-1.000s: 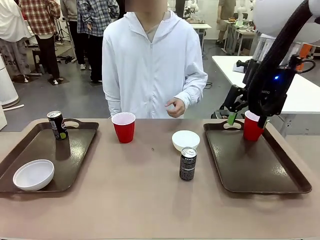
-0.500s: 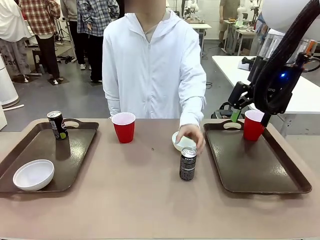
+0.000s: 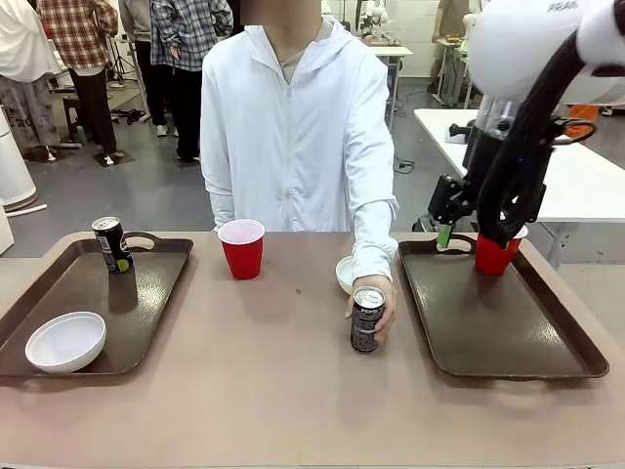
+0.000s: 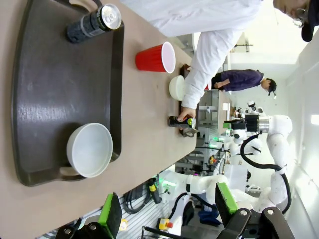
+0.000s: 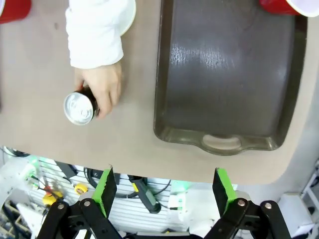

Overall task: Prepare tableware on both trays.
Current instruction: Pick up a Picnic Bowl from the table and place it on a Handle tray.

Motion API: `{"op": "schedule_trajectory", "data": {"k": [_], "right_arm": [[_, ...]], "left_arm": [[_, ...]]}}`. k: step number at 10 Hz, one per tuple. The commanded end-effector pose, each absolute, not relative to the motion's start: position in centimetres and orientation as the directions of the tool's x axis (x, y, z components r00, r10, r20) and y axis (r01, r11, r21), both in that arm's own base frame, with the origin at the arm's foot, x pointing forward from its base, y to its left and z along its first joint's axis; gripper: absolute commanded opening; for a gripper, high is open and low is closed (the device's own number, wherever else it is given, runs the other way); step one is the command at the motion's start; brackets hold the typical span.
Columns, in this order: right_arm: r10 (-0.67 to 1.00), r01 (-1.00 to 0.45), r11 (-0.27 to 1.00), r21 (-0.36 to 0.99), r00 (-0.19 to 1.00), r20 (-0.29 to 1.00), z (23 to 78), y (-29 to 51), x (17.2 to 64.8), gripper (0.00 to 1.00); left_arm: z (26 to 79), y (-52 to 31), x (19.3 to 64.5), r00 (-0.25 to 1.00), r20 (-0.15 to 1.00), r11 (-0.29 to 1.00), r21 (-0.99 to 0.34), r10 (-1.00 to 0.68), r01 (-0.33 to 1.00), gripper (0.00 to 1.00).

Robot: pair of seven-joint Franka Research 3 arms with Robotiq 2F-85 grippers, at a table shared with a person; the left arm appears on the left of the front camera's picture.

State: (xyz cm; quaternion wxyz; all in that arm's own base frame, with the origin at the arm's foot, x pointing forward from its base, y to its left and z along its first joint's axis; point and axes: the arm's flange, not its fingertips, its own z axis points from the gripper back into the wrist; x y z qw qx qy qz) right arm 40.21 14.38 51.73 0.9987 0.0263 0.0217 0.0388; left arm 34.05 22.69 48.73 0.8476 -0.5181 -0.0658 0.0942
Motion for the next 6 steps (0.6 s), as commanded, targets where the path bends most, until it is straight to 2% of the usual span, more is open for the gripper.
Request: {"op": "schedule_trajectory", "data": {"k": [1, 4, 6], "right_arm": [[0.032, -0.032, 0.999, 0.015, 0.998, -0.047, 51.8, 15.1, 41.8, 1.00], [0.050, -0.050, 0.999, 0.004, 0.998, -0.042, 51.1, 16.1, 43.0, 1.00], [0.131, -0.131, 0.991, -0.001, 0.991, 0.028, 49.7, 17.7, 44.1, 1.00]], "left_arm": [[49.0, 22.8, 33.9, 0.973, 0.028, 0.430, -0.900, 0.227, -0.074, 1.00], [49.0, 22.8, 33.9, 0.973, 0.028, 0.430, -0.900, 0.227, -0.074, 1.00], [49.0, 22.8, 33.9, 0.973, 0.028, 0.430, -0.900, 0.227, -0.074, 1.00]]}}
